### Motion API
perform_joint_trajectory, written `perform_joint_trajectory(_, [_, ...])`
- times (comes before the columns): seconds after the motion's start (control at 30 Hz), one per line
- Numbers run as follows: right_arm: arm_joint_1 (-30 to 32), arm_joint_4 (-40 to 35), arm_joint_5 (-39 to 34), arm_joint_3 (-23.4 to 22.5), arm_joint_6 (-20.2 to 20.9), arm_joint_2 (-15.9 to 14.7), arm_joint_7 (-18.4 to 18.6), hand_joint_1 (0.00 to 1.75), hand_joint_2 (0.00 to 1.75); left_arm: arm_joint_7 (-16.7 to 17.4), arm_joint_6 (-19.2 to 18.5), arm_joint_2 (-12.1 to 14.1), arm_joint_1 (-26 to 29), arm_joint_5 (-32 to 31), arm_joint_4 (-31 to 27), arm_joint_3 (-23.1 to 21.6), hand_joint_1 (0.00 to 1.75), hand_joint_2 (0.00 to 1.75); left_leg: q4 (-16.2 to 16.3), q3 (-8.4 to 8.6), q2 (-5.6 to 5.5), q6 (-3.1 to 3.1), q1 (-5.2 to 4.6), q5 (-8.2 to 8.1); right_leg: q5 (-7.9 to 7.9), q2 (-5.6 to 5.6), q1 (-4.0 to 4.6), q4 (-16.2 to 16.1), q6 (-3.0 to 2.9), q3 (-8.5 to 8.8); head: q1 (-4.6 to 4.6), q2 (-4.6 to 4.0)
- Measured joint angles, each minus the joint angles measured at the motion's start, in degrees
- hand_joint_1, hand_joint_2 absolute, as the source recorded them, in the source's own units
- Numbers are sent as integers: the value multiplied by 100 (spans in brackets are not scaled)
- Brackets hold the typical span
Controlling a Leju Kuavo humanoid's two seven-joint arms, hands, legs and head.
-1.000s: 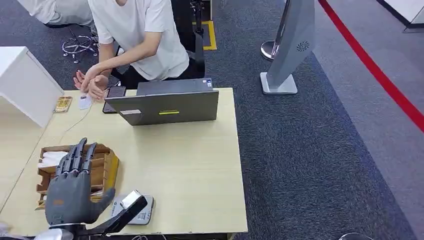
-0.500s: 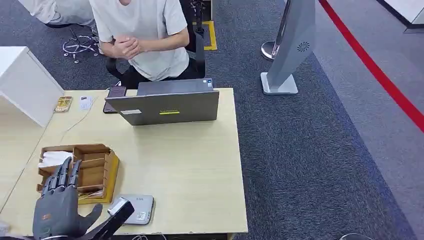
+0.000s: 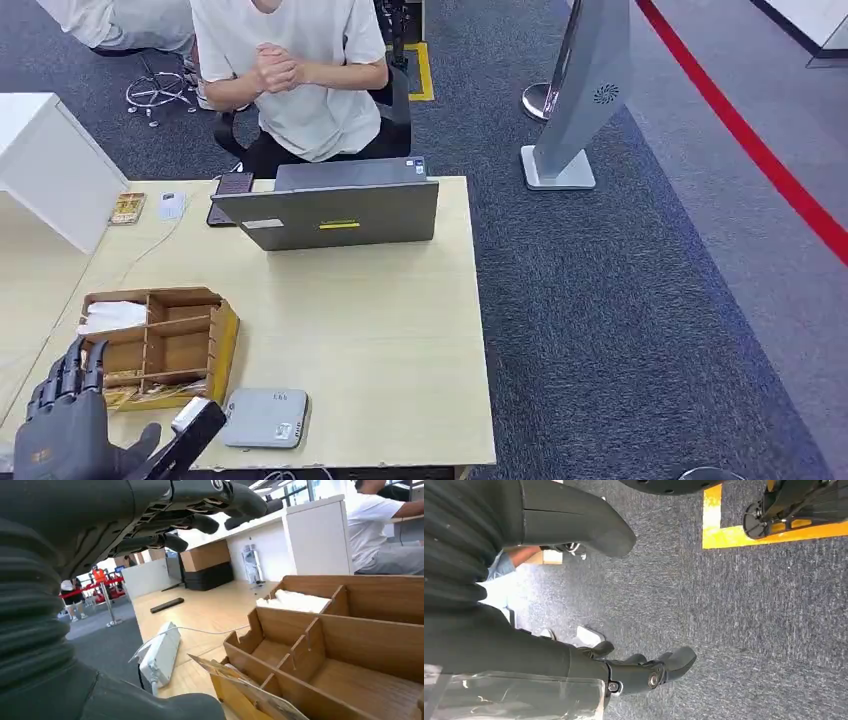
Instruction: Pass the card to the sensor for recognition and then transmit it.
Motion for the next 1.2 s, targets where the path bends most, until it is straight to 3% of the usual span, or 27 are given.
perform_joint_trajectory(0.17, [18,-61,20,24,41,0,46,0,175,-61,-31,-72,-3,0,22,103,0,175,0,3,-1,0,0,0,0,0,0,0,0,0,0,0])
perform_joint_trajectory(0.6, [51,-151,122,133,197,0,59,0,175,409,190,68,-298,0,424,98,0,175,0,5,-1,0,0,0,0,0,0,0,0,0,0,0])
perform_joint_trajectory(1.2, [86,-197,219,227,302,0,61,0,175,442,221,123,-565,0,999,85,0,175,0,7,1,0,0,0,0,0,0,0,-1,1,0,0])
